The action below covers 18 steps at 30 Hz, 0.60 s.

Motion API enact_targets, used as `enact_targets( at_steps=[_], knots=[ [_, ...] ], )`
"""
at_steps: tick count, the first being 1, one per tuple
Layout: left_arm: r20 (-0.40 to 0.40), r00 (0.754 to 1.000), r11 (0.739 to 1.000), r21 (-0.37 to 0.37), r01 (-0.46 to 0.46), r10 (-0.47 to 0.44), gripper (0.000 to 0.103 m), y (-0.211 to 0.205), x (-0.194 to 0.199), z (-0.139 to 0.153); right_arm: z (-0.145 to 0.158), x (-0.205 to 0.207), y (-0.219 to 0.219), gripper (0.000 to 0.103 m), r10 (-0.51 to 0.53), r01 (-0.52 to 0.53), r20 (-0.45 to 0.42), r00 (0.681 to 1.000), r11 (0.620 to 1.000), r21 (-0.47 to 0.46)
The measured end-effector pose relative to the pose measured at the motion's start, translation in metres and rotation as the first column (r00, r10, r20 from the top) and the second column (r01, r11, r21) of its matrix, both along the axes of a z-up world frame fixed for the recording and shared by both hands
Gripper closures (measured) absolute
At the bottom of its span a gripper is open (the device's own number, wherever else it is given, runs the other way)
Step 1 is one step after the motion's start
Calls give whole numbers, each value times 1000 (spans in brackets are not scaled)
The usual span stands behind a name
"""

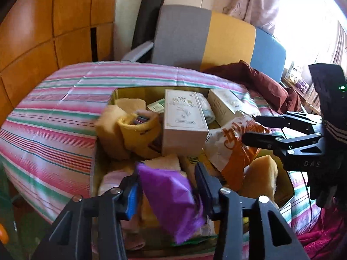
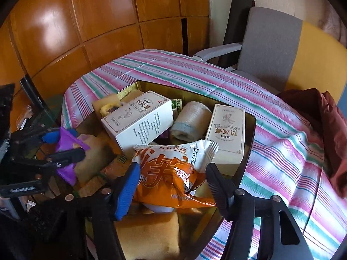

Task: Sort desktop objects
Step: 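Open the right gripper to drop the muffin bag while the left releases the purple packet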

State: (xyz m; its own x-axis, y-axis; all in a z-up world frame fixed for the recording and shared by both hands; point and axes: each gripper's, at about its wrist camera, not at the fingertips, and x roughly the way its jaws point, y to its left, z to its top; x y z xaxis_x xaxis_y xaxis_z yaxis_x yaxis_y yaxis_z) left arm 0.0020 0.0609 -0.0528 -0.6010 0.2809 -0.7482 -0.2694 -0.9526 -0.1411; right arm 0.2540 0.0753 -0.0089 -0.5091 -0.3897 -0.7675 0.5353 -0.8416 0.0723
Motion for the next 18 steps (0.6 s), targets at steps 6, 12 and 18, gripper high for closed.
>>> enact_targets(
  at_steps=[6, 12, 18],
  knots=[
    [-32, 999, 1000, -5, 8, -8, 58, 14, -11, 5, -1, -1, -1, 40, -12, 11, -11, 1000, 1000, -9],
    [-76, 997, 1000, -7, -2, 2, 43, 13, -8, 26, 3, -3, 2, 34, -23, 23, 23, 999, 999, -40],
    [-92, 995, 999, -13, -43, 42, 32, 5, -4, 40, 18, 3, 5, 25, -65, 67, 24, 998, 996, -64]
  ],
)
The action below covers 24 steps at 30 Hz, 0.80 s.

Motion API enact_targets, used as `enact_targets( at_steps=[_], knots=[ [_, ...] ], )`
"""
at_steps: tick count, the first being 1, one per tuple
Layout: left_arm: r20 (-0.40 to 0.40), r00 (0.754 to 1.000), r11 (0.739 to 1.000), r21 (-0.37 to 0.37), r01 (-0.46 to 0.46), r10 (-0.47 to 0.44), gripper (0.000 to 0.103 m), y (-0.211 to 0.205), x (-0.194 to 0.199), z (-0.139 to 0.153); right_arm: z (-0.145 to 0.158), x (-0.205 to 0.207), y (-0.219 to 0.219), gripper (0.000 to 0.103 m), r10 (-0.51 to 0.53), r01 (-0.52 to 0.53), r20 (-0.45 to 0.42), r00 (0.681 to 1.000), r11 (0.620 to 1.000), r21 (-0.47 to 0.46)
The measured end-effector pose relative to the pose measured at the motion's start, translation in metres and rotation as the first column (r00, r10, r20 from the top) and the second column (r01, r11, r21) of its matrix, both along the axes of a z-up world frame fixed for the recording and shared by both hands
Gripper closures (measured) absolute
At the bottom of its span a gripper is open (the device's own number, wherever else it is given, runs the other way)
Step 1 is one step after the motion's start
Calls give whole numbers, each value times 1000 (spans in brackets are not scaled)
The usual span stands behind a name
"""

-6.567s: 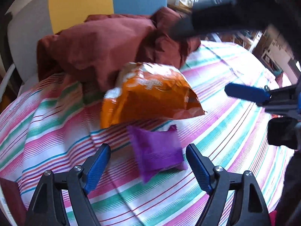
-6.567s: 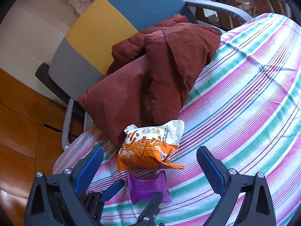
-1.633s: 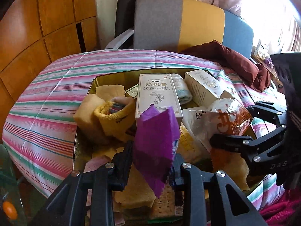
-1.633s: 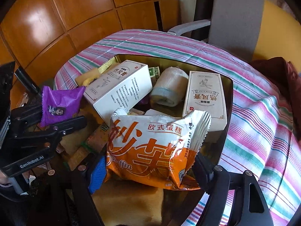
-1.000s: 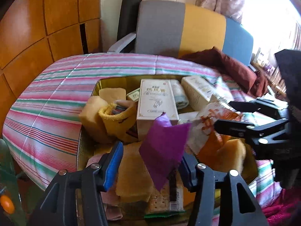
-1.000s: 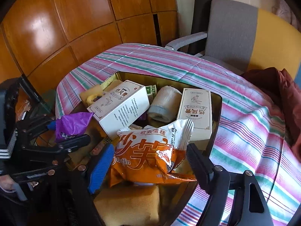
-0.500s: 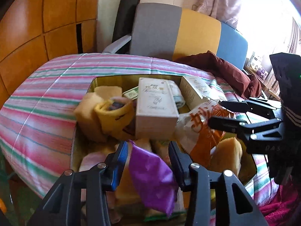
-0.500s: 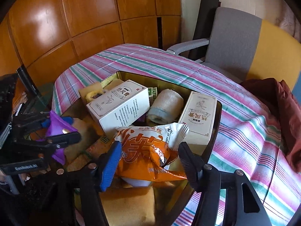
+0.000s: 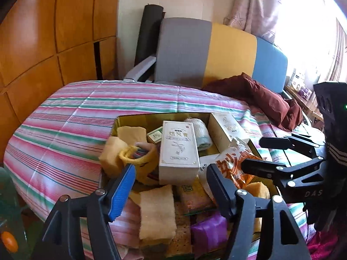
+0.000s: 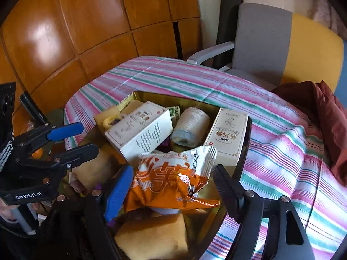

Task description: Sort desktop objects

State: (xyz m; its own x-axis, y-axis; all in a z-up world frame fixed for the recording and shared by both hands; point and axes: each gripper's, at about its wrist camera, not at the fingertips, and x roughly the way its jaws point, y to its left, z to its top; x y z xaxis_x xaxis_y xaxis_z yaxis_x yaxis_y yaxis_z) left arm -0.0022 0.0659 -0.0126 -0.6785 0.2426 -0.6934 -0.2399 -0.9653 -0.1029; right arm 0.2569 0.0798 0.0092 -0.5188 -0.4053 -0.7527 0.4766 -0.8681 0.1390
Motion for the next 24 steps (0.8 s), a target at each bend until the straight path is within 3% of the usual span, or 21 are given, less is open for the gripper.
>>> enact_targets(
  at_steps=[9, 14, 20, 24],
  knots=[
    [-5, 992, 992, -1, -125, 125, 28, -25, 6, 14, 10, 23, -16, 16, -103, 103, -7, 995, 991, 90],
    [-30, 983, 981, -77, -180, 178, 28, -25, 11, 20, 13, 37, -23, 14, -149, 152, -30, 988, 982, 115],
    [-67, 973, 962, -152, -228, 220, 28, -23, 19, 25, 14, 53, -26, 11, -177, 179, -26, 984, 981, 81],
    [-57, 973, 963, -144, -229, 223, 28, -25, 22, 25, 11, 62, -29, 11, -185, 187, -28, 982, 980, 66]
  ],
)
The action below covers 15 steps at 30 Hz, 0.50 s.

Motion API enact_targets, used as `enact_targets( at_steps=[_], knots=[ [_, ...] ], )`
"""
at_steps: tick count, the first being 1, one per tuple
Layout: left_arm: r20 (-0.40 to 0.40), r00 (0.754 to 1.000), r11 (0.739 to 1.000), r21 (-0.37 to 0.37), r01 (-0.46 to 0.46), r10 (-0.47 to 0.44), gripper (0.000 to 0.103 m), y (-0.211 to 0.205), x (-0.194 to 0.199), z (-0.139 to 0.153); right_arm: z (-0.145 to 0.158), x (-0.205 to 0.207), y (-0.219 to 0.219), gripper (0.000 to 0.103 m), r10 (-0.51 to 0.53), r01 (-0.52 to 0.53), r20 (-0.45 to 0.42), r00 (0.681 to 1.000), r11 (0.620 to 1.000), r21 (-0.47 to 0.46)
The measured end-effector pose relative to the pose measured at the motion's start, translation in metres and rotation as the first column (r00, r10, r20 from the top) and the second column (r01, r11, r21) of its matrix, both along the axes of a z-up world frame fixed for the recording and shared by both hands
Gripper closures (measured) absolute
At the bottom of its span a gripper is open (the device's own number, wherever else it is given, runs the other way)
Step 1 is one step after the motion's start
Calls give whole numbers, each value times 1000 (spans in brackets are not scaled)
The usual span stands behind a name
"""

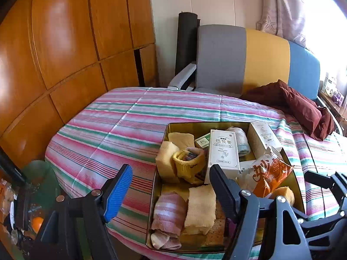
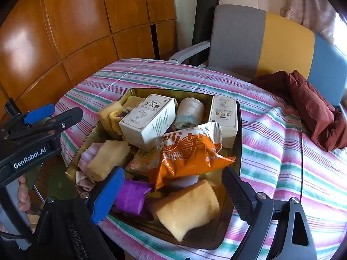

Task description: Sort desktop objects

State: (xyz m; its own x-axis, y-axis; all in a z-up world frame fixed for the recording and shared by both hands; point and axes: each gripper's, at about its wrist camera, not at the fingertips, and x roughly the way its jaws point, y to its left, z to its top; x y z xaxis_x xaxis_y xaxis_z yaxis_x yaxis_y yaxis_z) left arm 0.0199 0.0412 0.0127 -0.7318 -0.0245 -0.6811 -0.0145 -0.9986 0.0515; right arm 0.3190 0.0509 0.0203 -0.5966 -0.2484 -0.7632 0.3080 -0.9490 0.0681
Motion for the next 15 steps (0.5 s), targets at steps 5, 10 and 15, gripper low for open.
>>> enact_targets(
  at_steps=[5, 10, 15],
  knots=[
    [23, 1000, 1000, -12, 3, -3, 29, 3, 0, -5, -6, 4, 1, 11, -31, 31, -4, 1000, 999, -16],
    [33, 999, 1000, 2, 21, -21, 29, 7, 0, -9, -12, 4, 3, 11, -52, 52, -9, 999, 999, -6],
    [43, 999, 999, 28, 27, -28, 29, 6, -2, -12, -14, 4, 3, 11, -63, 63, -19, 998, 998, 10]
  ],
)
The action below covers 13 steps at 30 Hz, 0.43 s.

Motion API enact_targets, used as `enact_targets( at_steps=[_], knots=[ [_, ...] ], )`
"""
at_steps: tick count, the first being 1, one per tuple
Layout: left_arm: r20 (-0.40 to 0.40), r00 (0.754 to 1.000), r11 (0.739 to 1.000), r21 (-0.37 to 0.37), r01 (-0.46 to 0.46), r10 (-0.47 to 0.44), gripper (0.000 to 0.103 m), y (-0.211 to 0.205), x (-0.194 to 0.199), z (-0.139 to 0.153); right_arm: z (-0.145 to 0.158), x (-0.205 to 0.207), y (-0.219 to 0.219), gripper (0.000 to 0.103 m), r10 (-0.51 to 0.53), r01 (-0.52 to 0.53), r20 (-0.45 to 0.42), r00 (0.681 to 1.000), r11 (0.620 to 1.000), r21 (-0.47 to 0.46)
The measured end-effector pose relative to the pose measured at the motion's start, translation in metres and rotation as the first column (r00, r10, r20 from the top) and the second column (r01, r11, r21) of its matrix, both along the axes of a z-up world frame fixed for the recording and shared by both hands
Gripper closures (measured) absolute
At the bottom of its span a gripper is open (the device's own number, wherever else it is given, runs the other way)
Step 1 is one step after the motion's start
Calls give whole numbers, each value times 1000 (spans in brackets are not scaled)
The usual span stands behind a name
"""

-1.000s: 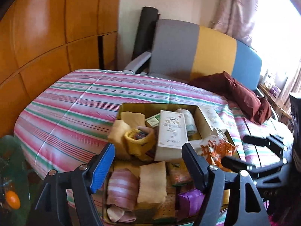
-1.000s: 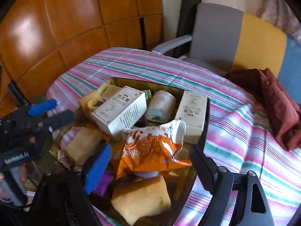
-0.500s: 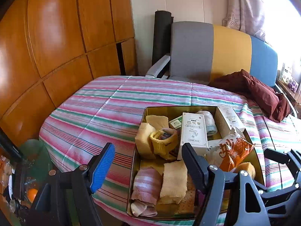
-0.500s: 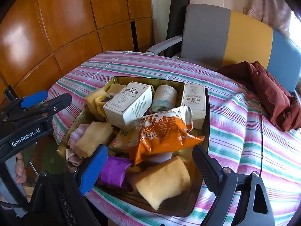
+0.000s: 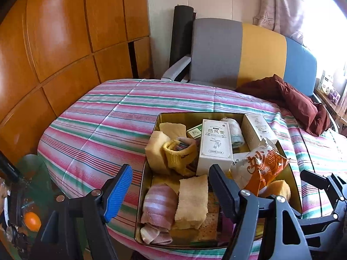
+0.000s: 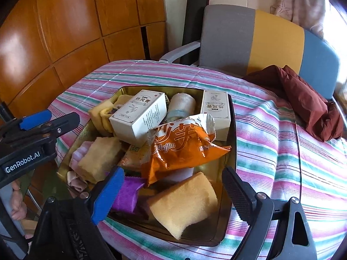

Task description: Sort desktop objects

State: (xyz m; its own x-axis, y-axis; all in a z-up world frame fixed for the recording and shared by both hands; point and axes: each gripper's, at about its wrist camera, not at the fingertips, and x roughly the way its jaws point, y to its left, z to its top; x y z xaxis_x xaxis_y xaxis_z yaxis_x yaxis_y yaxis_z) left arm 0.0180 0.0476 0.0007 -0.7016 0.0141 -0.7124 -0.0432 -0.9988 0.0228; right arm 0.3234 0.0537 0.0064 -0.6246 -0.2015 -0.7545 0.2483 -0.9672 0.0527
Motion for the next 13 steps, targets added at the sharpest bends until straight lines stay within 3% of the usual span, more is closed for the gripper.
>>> enact_targets(
  at_steps=[3, 6, 9, 13],
  knots=[
    [3, 1000, 1000, 7, 0, 0, 29, -1, -3, -2, 1, 0, 0, 11, -2, 2, -8, 1000, 1000, 6],
    [-6, 1000, 1000, -4, 0, 0, 40, 0, -3, -4, 2, -2, -1, 11, -4, 4, -17, 1000, 1000, 14],
    [-8, 1000, 1000, -1, 7, -7, 43, -1, -5, -5, 4, -3, -2, 11, -3, 3, -26, 1000, 1000, 21],
    [8, 1000, 1000, 14, 13, -13, 44, -2, -7, -7, 7, -2, -3, 11, -6, 7, -44, 999, 1000, 30]
  ],
)
